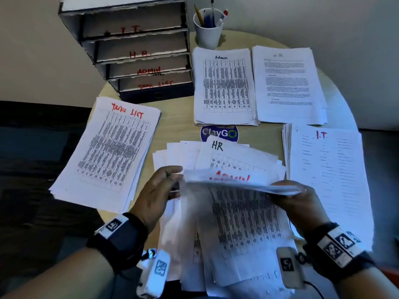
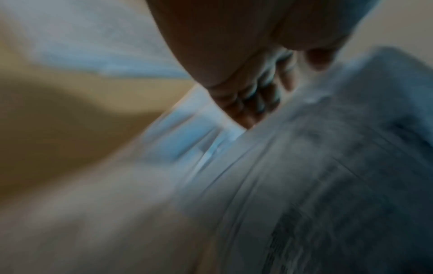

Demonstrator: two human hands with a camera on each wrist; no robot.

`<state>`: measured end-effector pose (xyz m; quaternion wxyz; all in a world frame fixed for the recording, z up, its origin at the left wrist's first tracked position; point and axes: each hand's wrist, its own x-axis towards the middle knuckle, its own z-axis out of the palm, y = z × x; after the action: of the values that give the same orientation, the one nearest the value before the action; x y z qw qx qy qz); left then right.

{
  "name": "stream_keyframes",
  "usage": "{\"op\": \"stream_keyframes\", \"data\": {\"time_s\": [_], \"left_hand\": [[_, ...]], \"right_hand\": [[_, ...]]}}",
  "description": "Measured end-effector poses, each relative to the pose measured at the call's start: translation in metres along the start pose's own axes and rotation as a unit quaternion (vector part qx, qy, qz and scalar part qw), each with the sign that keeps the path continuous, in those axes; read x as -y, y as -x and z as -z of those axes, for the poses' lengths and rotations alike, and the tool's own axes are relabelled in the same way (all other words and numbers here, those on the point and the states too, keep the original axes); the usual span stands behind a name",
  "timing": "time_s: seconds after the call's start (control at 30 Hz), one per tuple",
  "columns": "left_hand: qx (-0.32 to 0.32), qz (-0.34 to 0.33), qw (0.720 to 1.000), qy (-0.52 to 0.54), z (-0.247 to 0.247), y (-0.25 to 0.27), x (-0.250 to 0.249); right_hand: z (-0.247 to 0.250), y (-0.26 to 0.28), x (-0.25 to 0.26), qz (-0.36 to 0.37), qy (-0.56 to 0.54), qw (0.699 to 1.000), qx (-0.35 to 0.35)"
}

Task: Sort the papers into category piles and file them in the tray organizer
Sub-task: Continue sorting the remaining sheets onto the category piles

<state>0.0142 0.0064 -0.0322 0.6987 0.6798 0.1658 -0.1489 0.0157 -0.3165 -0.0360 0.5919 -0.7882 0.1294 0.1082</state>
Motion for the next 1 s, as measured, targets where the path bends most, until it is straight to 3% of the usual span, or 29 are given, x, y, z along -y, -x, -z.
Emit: {"op": "stream_keyframes", "data": {"time_s": [0.07,0.1,0.2,0.37,0.43,0.5,0.53,0.57,0.63,0.67,0.73,0.77,0.8,0.83,0.87,0.93,1.0], "left_hand": [[0.001,0.136,0.986,0.097,-0.004,-0.004,0.013],[0.021,0.14,0.988,0.058,-0.008,-0.001,0.017],[0.055,0.092,0.982,-0.156,-0.021,0.01,0.024],[0.019,0.05,0.965,-0.258,-0.035,0.003,0.006],[0.023,0.048,0.956,-0.29,-0.032,-0.001,0.0],[0.036,0.026,0.936,-0.349,-0.026,-0.003,-0.013],[0.042,-0.002,0.917,-0.397,-0.024,-0.001,-0.026],[0.054,-0.042,0.888,-0.455,-0.024,0.003,-0.042],[0.077,-0.155,0.797,-0.578,-0.029,0.013,-0.079],[0.085,-0.212,0.756,-0.614,-0.034,0.018,-0.098],[0.101,-0.307,0.687,-0.651,-0.044,0.025,-0.136],[0.11,-0.342,0.662,-0.657,-0.05,0.028,-0.153],[0.118,-0.367,0.636,-0.669,-0.055,0.029,-0.168],[0.119,-0.385,0.616,-0.677,-0.057,0.029,-0.182],[0.1,-0.403,0.62,-0.666,-0.054,0.029,-0.196],[-0.005,-0.44,0.653,-0.617,-0.034,0.026,-0.214],[-0.192,-0.456,0.695,-0.522,-0.003,0.014,-0.21]], "right_hand": [[-0.004,-0.007,0.005,-0.022,-0.034,0.997,-0.059],[-0.007,-0.01,0.008,-0.043,-0.063,0.993,-0.085],[-0.015,-0.022,0.015,-0.065,-0.126,0.982,-0.127],[-0.028,-0.037,0.031,-0.086,-0.23,0.964,-0.105],[-0.028,-0.04,0.03,-0.117,-0.178,0.969,-0.122],[-0.021,-0.029,0.046,-0.116,0.003,0.976,-0.183],[-0.018,-0.019,0.06,-0.037,0.092,0.97,-0.224],[-0.017,-0.009,0.076,0.098,0.163,0.952,-0.239],[-0.023,0.015,0.123,0.353,0.292,0.873,-0.17],[-0.029,0.02,0.14,0.417,0.366,0.825,-0.106],[-0.045,0.029,0.176,0.4,0.513,0.76,0.007],[-0.051,0.025,0.186,0.363,0.55,0.751,0.035],[-0.052,0.018,0.192,0.332,0.56,0.758,0.043],[-0.05,0.012,0.194,0.289,0.544,0.785,0.055],[-0.046,0.008,0.196,0.252,0.502,0.825,0.059],[-0.028,0.001,0.198,0.203,0.374,0.904,0.034],[-0.01,0.004,0.203,0.188,0.303,0.934,-0.01]]}}
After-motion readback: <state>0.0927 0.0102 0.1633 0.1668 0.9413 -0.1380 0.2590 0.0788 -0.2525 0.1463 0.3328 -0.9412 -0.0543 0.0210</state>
